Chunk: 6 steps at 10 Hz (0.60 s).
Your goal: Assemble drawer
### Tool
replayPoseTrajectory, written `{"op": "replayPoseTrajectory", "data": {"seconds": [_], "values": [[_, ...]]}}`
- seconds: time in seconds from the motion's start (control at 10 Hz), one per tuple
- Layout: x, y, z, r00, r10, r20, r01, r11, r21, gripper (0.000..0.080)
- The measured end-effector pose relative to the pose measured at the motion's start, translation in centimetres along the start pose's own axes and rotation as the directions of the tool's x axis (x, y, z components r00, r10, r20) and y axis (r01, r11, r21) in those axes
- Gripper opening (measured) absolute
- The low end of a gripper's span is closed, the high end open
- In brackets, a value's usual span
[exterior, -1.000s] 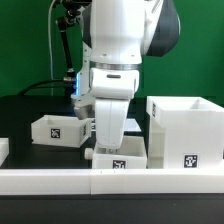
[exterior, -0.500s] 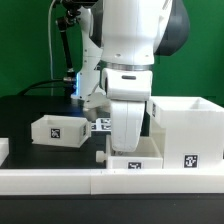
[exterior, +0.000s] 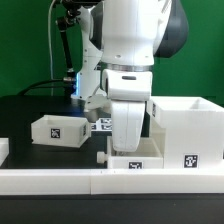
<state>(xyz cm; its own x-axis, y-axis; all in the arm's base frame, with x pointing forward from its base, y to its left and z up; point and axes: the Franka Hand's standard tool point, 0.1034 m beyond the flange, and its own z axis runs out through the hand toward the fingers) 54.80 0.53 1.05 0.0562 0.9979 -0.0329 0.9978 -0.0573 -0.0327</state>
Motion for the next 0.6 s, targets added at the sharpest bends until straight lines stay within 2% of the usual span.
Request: {"op": "replayPoseTrajectory", "data": {"seconds": [0.6], "values": [[-0.24, 0.09, -0.07, 1.0, 0.002, 0.011, -0.002, 1.0, 0.002, 0.0041]]}}
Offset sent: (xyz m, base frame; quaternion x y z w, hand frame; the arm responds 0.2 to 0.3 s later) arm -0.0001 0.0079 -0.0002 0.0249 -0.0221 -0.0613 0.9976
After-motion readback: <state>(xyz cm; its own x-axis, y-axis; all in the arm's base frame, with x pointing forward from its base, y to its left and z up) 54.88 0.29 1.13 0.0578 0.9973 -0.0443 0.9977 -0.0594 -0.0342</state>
